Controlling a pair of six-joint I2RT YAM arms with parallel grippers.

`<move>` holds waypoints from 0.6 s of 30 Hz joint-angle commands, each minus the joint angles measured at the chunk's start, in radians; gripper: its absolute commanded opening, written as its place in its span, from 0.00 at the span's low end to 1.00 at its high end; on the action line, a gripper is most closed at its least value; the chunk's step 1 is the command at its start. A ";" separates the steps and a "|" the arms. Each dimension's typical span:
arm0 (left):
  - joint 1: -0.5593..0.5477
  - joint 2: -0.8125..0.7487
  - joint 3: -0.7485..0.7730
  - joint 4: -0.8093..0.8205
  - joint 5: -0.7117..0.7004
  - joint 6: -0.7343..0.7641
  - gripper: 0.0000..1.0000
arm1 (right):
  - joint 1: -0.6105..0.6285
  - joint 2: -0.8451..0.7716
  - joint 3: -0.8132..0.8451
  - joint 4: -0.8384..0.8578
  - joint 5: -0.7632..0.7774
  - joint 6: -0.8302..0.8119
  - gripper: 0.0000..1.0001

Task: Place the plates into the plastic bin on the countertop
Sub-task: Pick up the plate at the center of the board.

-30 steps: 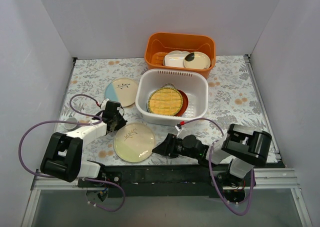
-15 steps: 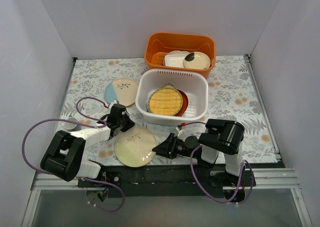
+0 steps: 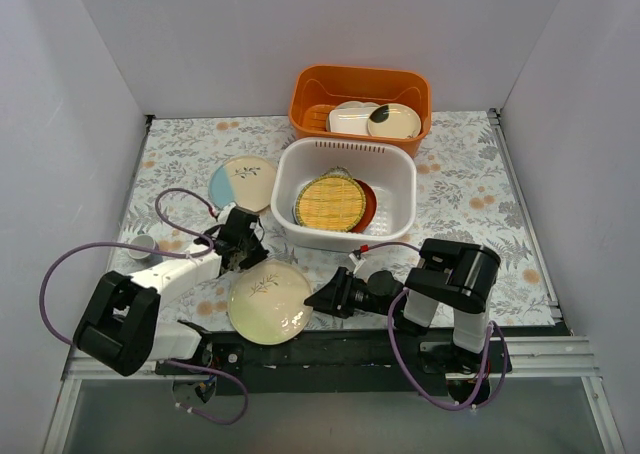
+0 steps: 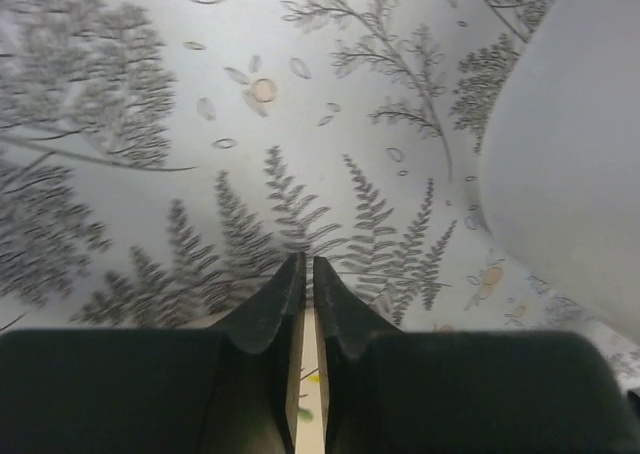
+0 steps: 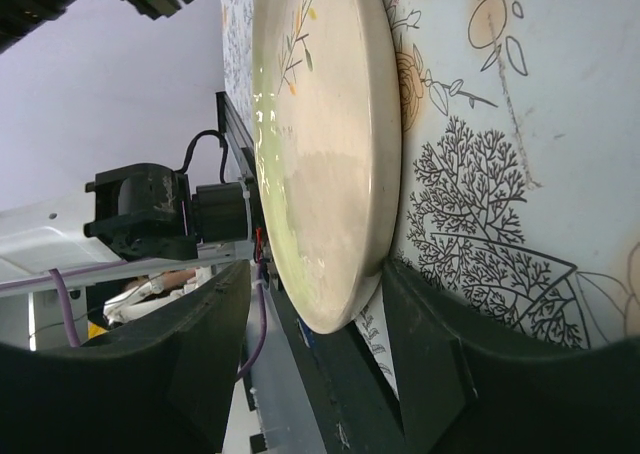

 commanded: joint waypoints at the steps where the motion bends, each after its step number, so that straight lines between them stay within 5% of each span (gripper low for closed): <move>1: -0.006 -0.091 0.149 -0.348 -0.202 0.024 0.16 | -0.003 -0.001 -0.032 -0.022 0.017 -0.061 0.64; 6: -0.006 -0.072 0.287 -0.570 -0.307 0.050 0.29 | -0.014 0.013 -0.040 0.001 -0.006 -0.062 0.64; 11: -0.016 0.026 0.410 -0.805 -0.268 0.031 0.33 | -0.038 0.027 -0.053 0.027 -0.039 -0.062 0.64; 18: -0.026 0.049 0.331 -0.896 -0.260 -0.044 0.37 | -0.092 0.059 -0.070 0.092 -0.095 -0.064 0.64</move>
